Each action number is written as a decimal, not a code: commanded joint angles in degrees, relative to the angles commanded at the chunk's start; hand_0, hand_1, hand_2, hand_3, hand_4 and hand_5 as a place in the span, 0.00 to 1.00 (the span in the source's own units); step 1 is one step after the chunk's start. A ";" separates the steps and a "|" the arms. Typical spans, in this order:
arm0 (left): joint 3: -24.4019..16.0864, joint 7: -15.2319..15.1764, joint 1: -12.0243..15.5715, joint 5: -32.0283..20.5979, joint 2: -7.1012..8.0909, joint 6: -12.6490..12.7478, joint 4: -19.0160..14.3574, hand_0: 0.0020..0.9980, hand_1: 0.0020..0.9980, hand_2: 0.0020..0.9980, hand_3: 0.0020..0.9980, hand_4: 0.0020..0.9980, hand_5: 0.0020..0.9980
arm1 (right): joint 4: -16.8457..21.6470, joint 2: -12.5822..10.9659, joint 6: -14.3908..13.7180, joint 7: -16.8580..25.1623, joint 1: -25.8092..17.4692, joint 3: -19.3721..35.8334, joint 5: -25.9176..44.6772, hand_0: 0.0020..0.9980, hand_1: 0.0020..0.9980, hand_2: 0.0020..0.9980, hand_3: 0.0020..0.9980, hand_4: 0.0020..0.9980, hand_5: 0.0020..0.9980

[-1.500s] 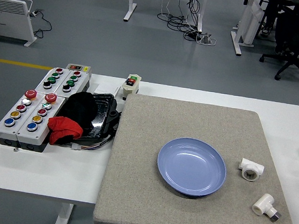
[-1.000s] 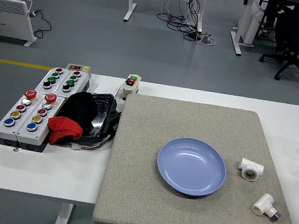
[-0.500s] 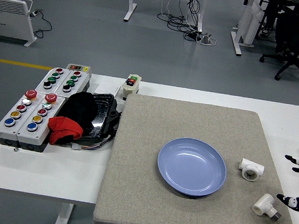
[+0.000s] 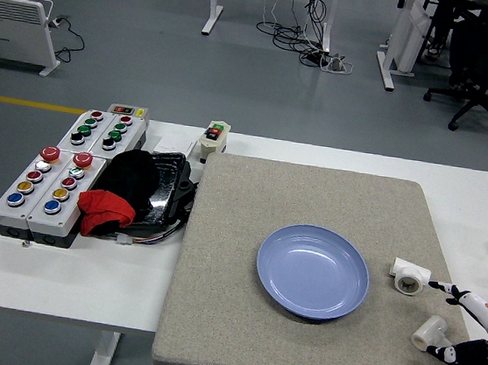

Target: Pick pipe place plate twice

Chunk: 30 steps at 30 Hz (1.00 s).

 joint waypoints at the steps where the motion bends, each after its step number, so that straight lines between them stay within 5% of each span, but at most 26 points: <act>1: 0.12 0.00 -0.05 -0.06 -0.01 0.01 0.00 0.65 0.64 0.69 0.65 0.36 1.00 | -0.35 0.02 0.11 0.11 0.36 -0.31 -0.68 0.99 0.91 0.99 0.94 0.82 0.27; 30: -0.52 0.13 -0.35 0.51 0.02 0.02 -0.05 0.65 0.64 0.69 0.65 0.35 1.00 | -8.20 0.12 2.52 3.67 4.75 -5.30 -8.67 0.86 0.82 0.87 0.79 0.72 0.13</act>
